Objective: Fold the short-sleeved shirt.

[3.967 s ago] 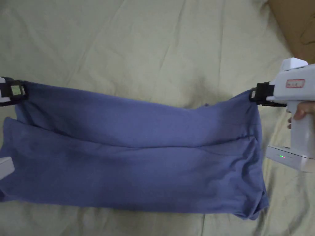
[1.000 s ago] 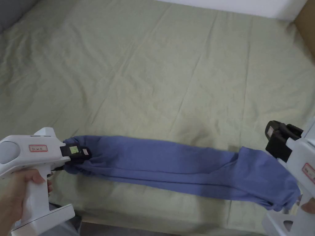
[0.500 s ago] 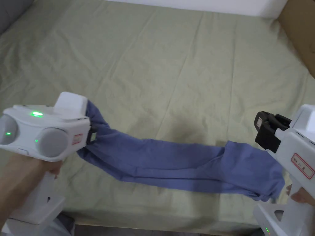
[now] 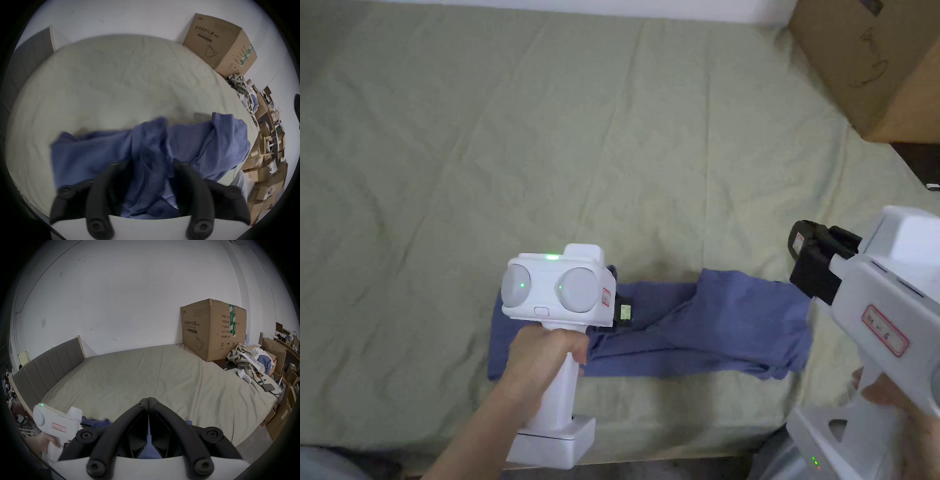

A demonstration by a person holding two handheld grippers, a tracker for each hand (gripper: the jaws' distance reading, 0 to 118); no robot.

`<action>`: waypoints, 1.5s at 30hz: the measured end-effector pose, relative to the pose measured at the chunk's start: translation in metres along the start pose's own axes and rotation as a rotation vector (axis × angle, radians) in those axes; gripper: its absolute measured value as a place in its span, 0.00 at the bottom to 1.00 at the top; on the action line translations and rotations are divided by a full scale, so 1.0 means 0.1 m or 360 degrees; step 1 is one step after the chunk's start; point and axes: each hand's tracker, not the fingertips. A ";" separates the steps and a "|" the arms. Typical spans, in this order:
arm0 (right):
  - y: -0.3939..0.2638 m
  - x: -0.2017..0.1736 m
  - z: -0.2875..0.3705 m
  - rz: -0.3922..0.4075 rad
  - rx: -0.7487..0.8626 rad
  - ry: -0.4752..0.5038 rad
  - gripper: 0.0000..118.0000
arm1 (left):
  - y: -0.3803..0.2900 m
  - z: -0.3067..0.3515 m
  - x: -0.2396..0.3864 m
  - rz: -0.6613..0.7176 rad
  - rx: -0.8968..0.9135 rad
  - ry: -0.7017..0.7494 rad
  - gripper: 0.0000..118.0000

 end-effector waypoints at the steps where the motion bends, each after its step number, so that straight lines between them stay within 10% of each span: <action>1: 0.00 0.02 0.02 0.0001 0.0006 -0.0009 0.00 | -0.02 -0.06 0.02 -0.0001 -0.0031 -0.0044 0.60; 6: -0.01 0.09 0.03 -0.0002 0.0007 -0.0041 0.00 | 0.11 0.35 -0.06 -0.0069 0.0119 -0.0231 0.63; 14: -0.04 0.12 0.00 0.0002 -0.0011 -0.0028 0.00 | 0.23 0.92 -0.67 0.0015 0.0657 0.0243 0.02; 33: -0.03 0.15 0.18 0.0080 -0.0036 -0.0081 0.00 | -0.77 0.00 0.60 -0.0461 0.0109 -0.0330 0.00; 37: -0.01 0.09 0.19 0.0101 -0.0016 -0.0078 0.00 | -0.64 0.26 0.48 -0.0173 0.0188 -0.0539 0.00; 42: -0.01 0.01 0.16 0.0108 -0.0034 -0.0036 0.00 | -0.22 0.83 -0.16 0.0110 0.0593 -0.0640 0.25; 45: -0.01 -0.06 0.12 0.0120 -0.0041 -0.0005 0.00 | -0.01 1.09 -0.68 0.0221 0.0701 -0.0557 0.90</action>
